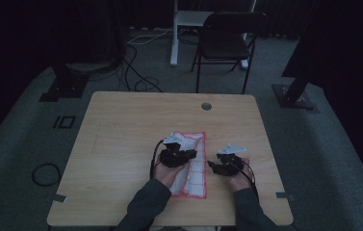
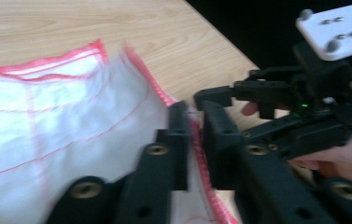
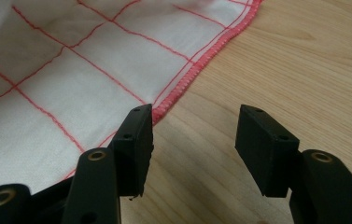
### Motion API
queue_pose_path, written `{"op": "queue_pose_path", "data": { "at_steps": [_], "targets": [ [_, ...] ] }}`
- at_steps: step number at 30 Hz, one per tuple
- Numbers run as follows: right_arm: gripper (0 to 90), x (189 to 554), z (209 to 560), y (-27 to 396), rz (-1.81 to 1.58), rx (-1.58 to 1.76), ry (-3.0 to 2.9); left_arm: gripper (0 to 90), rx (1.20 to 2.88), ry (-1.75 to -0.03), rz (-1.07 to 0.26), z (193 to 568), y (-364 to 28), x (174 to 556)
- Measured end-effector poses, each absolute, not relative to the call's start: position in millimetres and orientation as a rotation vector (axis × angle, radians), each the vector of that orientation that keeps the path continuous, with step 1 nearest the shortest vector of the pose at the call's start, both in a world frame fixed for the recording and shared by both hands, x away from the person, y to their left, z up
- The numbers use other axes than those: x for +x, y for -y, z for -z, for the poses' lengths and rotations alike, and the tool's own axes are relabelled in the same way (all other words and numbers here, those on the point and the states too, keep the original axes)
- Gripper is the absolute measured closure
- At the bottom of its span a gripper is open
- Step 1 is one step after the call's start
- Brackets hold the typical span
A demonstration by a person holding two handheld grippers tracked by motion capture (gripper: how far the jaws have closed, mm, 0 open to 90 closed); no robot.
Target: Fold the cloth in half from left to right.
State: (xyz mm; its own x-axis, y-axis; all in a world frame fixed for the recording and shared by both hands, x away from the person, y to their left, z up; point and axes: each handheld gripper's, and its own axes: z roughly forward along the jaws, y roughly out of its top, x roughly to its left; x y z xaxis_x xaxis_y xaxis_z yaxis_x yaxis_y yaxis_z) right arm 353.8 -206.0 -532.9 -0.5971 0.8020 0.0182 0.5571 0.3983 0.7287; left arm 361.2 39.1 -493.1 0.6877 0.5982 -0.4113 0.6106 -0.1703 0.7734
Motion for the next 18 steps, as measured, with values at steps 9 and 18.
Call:
{"op": "queue_pose_path", "data": {
  "at_steps": [9,18],
  "targets": [
    [48.8,355.2,530.2,201.1,-1.023,1.177,-2.31,74.0,1.885,-0.969,-0.07,489.7,-60.3,349.6],
    [57.8,363.8,523.2,190.1,-1.042,1.193,-2.271,71.8,1.936,-1.02,-0.13,505.7,-88.4,336.9]
  ]
}}
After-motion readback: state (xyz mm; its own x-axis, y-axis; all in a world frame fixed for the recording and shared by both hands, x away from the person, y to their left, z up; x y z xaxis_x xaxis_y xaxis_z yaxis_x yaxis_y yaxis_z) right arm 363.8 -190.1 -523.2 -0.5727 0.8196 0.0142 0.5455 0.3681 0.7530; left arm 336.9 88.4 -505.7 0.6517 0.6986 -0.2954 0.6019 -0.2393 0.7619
